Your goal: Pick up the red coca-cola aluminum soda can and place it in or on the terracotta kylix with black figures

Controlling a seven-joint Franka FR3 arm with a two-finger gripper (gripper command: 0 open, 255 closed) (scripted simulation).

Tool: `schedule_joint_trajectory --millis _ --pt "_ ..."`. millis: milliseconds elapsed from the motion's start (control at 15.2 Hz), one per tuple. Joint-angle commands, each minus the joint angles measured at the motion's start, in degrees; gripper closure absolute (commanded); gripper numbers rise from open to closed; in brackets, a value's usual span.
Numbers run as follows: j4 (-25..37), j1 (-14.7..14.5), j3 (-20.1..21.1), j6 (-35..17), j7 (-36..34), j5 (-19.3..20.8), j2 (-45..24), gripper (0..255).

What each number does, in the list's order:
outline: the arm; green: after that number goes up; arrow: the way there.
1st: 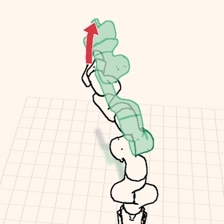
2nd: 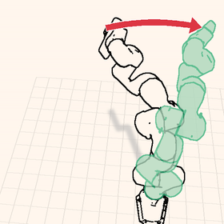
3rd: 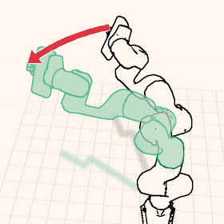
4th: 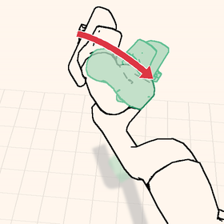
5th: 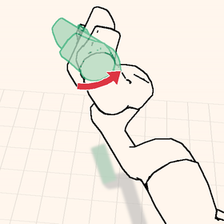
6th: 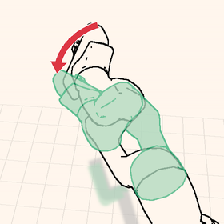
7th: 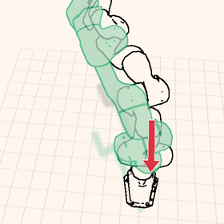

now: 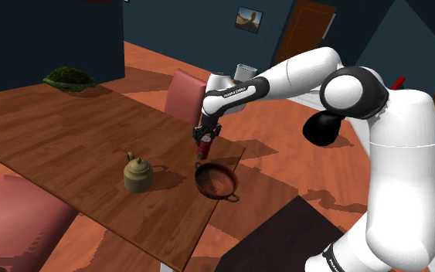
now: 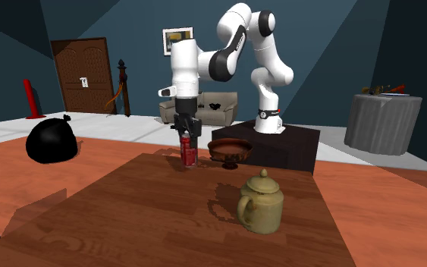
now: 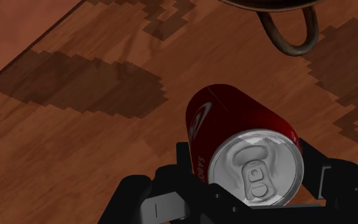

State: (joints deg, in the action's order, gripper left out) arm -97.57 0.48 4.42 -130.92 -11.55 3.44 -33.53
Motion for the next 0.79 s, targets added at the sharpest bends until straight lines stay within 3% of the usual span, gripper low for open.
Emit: schedule_joint_trajectory --millis 0,726 --pt "0.4 0.1 0.1 1.3 0.1 -0.1 0.9 255" --pt "2.3 0.2 0.3 7.7 0.4 -0.6 5.4 255"
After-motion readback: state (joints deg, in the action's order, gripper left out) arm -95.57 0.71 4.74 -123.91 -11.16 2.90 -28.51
